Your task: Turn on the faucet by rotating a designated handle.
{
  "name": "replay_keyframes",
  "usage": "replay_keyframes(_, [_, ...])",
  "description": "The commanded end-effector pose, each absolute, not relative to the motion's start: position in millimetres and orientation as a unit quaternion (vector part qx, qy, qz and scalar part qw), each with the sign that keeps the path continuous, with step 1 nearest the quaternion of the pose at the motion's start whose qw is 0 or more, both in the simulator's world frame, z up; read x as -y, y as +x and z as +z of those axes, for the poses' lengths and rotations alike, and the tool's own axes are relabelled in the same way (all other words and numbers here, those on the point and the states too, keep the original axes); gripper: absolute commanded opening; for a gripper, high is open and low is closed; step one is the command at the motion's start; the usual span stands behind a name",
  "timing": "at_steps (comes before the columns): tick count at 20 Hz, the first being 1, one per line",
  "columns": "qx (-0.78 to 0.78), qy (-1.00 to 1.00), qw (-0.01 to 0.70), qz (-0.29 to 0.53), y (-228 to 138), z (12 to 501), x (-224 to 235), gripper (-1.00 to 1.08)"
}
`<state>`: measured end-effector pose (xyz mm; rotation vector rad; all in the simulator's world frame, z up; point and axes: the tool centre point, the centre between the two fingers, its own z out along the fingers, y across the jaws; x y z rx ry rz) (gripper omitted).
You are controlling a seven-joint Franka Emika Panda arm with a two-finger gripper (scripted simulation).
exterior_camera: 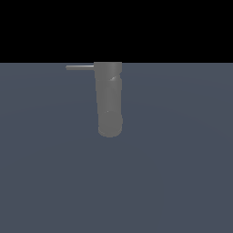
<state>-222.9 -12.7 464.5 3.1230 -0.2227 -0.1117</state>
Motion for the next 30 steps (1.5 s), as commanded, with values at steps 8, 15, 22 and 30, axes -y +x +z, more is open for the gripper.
replay_keyframes(8, [0.161,0.986,-0.018,-0.038,-172.9,454.6,-3.3,-1.0])
replay_keyframes(15, [0.239,0.97,-0.029,-0.043,-131.4,440.9,-18.7,-1.0])
replay_keyframes(22, [0.318,0.946,-0.034,-0.048,-91.0,422.3,-36.0,-1.0])
replay_keyframes(30, [0.407,0.911,-0.032,-0.051,-47.1,395.7,-58.3,-1.0])
